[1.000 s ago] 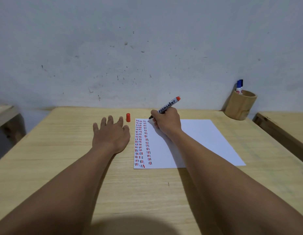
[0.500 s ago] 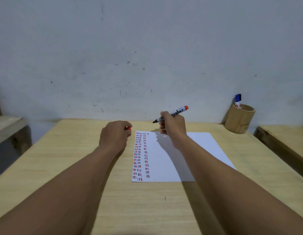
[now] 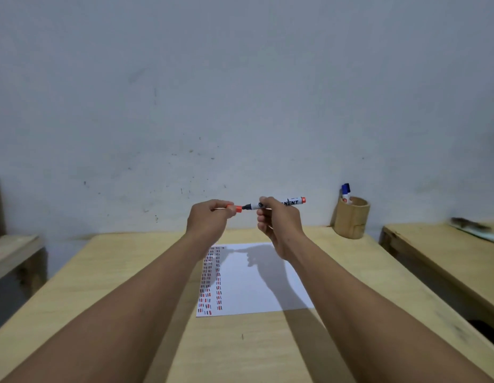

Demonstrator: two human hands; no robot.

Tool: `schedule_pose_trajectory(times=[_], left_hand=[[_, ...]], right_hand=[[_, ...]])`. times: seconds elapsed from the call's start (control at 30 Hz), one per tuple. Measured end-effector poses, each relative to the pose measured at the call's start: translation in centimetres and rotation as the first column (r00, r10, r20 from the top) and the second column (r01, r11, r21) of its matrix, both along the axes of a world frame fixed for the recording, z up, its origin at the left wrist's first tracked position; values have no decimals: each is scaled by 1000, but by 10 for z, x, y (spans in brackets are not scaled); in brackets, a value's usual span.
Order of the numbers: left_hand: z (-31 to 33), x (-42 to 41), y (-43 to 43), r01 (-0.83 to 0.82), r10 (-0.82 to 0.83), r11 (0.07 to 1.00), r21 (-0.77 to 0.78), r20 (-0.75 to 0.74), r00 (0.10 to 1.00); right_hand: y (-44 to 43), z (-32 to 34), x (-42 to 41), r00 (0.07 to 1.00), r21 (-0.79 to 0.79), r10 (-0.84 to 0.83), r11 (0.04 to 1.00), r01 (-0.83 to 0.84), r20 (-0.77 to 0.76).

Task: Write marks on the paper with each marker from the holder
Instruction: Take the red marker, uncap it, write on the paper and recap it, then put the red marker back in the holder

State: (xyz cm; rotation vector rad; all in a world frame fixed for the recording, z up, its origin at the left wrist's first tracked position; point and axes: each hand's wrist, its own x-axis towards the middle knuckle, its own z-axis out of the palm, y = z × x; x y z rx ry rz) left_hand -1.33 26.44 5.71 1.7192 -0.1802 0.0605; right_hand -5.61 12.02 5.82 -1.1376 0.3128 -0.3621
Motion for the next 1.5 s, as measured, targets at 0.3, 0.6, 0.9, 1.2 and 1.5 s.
schedule_pose_trajectory(times=[0.3,0.6,0.9,1.2,1.5], left_hand=[[30,-33,-24,100,-100,994,-45,16,995],[41,-41,-42,81,-76,996,-37,124,989],[54,-56,-68,17,-33,998,59,281,959],[72,-52,-110,-14,-90,969,247,403,911],[43,-29,-183,68,-149,965,254,315,937]], right_hand=[[-20,23,-33,998,41,25,999,-27,49],[-34,36,-51,997,354,80,931,-82,22],[-36,41,-56,999,106,-52,993,52,1],[-86,36,-70,992,-714,-94,700,7,-82],[-180,34,-47,952,-819,-305,552,157,-22]])
